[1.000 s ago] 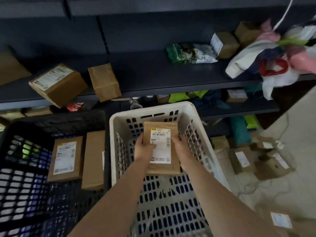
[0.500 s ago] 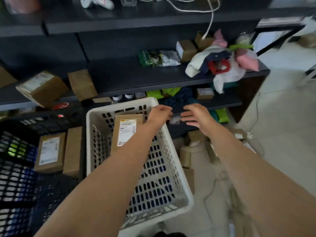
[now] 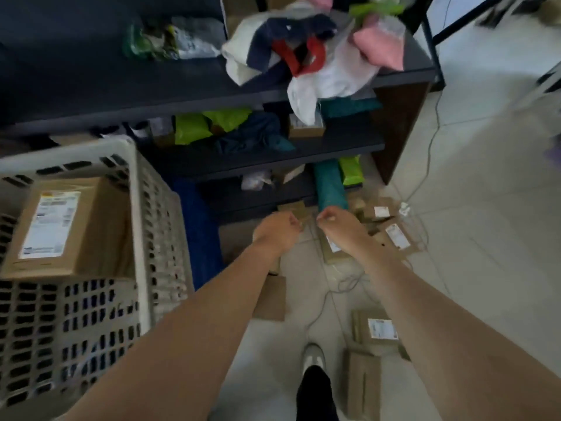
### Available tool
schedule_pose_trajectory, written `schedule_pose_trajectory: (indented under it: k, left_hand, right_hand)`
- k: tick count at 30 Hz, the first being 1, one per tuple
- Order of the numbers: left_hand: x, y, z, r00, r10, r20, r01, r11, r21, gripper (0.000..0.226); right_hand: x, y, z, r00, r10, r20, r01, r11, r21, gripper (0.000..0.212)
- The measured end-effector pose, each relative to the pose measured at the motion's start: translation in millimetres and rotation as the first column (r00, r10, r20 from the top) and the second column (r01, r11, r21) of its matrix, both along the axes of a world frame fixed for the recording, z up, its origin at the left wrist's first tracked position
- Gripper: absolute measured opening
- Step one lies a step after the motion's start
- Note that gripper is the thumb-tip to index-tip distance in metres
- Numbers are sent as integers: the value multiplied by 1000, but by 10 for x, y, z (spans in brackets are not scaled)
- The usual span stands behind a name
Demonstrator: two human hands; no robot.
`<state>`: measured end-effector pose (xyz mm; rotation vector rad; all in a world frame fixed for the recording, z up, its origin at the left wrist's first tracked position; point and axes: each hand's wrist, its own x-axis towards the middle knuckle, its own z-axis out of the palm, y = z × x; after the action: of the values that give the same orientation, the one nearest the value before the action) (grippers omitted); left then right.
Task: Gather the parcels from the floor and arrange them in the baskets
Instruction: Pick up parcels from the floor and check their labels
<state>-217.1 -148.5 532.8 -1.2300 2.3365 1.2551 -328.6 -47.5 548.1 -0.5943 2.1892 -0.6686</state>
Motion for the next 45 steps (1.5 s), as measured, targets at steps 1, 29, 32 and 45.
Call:
schedule_pose_trajectory:
  k: [1, 29, 32, 45]
  left_hand:
    - [-93, 45, -235, 999, -1, 36, 1, 1000, -19, 35]
    - [-176, -479, -5983, 649, 752, -113, -697, 648, 309, 37]
    - [-289, -434, -5730, 706, 683, -187, -619, 723, 306, 29]
    - [-202, -76, -4809, 668, 731, 140, -720, 587, 370, 114]
  right_hand:
    - [-115, 27, -238, 999, 34, -14, -33, 998, 45, 16]
    - [-33, -604, -6244, 932, -207, 297, 248, 962, -109, 90]
    - [-142, -463, -5993, 924, -251, 289, 298, 946, -129, 101]
    - [-430, 64, -4863, 779, -318, 541, 448, 885, -125, 94]
